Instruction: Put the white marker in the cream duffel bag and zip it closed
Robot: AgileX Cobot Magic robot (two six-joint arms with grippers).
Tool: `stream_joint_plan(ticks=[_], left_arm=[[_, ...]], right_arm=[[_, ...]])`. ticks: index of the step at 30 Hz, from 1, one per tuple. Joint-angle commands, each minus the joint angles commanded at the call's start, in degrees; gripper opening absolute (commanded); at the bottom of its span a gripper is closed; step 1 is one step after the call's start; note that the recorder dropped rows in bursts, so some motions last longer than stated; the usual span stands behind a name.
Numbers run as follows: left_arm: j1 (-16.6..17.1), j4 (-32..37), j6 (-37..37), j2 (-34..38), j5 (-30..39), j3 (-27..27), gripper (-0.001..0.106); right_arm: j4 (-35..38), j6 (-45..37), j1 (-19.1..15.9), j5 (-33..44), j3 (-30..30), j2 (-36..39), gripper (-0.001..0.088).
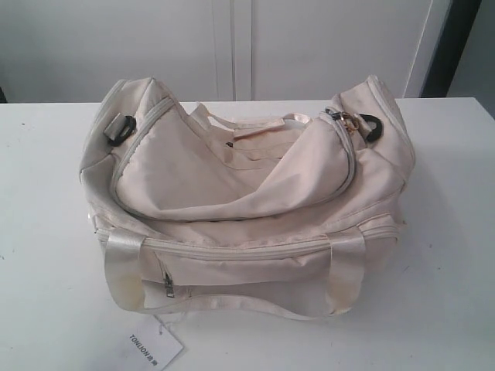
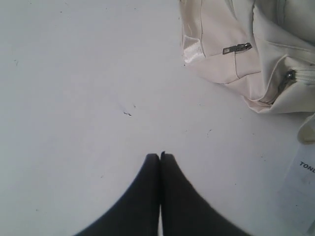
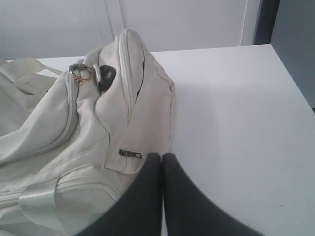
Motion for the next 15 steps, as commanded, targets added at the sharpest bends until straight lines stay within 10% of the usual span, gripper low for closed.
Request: stream_joint_plan(ticks=[8, 15], left_arm=[[0.00, -0.74, -1.69, -3.10, -0.12, 0.74, 0.000], [0.00, -2.47, -3.23, -13.17, -11.11, 12.79, 0.000]], right_arm=[[0.00, 0.00, 0.00, 0.00, 0.00, 0.00, 0.0000], [0.12, 0.00, 0.00, 0.00, 0.00, -0.02, 0.0000]])
